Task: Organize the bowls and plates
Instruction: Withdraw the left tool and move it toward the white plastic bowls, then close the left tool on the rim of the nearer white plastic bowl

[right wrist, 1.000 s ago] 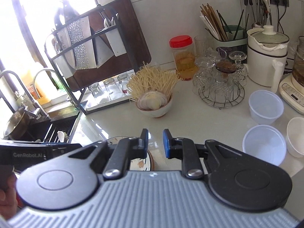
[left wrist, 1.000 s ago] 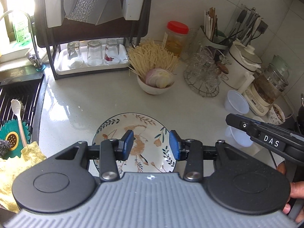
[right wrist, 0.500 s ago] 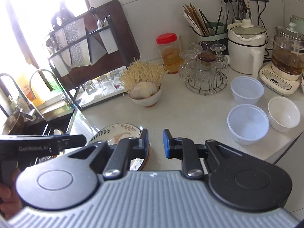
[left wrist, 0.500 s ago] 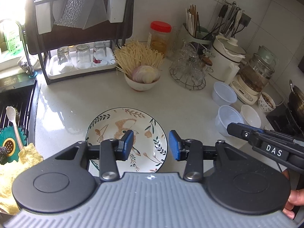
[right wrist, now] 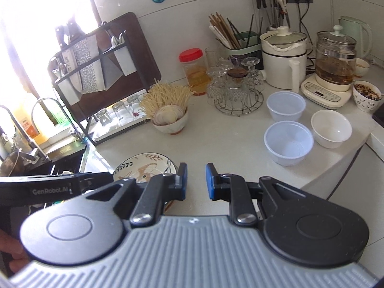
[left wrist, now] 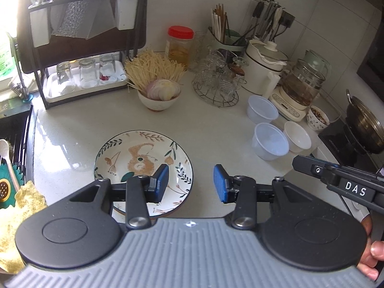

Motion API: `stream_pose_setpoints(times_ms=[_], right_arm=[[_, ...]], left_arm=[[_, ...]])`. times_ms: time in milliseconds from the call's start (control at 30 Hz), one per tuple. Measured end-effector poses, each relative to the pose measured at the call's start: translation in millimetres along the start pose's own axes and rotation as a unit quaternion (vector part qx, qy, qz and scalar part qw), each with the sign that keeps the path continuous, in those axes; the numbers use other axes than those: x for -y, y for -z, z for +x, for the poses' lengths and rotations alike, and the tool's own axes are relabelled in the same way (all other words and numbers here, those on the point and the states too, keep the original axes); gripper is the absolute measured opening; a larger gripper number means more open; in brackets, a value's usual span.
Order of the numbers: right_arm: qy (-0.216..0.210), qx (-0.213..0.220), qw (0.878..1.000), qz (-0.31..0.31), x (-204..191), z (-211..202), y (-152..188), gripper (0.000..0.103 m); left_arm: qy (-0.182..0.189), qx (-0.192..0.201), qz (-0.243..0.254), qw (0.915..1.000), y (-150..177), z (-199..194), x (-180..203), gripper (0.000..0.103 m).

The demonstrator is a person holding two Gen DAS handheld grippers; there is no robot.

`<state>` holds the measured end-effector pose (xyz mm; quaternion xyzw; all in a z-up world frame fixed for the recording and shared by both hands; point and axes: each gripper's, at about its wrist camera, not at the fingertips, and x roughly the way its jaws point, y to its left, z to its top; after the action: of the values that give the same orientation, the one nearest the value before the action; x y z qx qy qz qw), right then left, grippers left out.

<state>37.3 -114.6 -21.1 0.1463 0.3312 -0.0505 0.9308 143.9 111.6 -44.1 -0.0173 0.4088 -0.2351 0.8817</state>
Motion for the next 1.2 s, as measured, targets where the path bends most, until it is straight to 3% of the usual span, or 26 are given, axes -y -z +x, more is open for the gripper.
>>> stream_pose_setpoints(times_ms=[33,67,100,167,467,767,1033,1200], right_arm=[[0.003,0.001,1.000,0.004,2,-2,0,0.021],[0.006,0.001,1.000,0.006,4,-3,0,0.034],[0.010,0.003,1.000,0.010,7,-3,0,0.057],[0.023,0.016,0.999,0.016,12,-4,0,0.082],[0.021,0.001,1.000,0.018,39,-9,-21,0.083],[-0.049,-0.037,0.998,-0.016,65,-2,-72,0.083],[-0.031,-0.052,0.995,-0.080,83,12,-111,0.083],[-0.053,-0.072,0.994,-0.057,102,17,-133,0.083]], left_arm=[[0.002,-0.001,0.003,1.0000,0,1,3,0.047],[0.003,-0.001,0.005,1.0000,0,1,5,0.047],[0.004,-0.001,0.007,1.0000,0,2,7,0.047],[0.009,0.001,0.010,0.9999,-1,1,11,0.047],[-0.002,-0.005,0.014,0.9999,-19,26,31,0.051],[-0.036,-0.031,-0.003,0.9989,-39,75,59,0.051],[-0.046,-0.056,-0.007,0.9973,-52,123,82,0.051],[-0.040,-0.072,0.004,0.9966,-59,151,97,0.051]])
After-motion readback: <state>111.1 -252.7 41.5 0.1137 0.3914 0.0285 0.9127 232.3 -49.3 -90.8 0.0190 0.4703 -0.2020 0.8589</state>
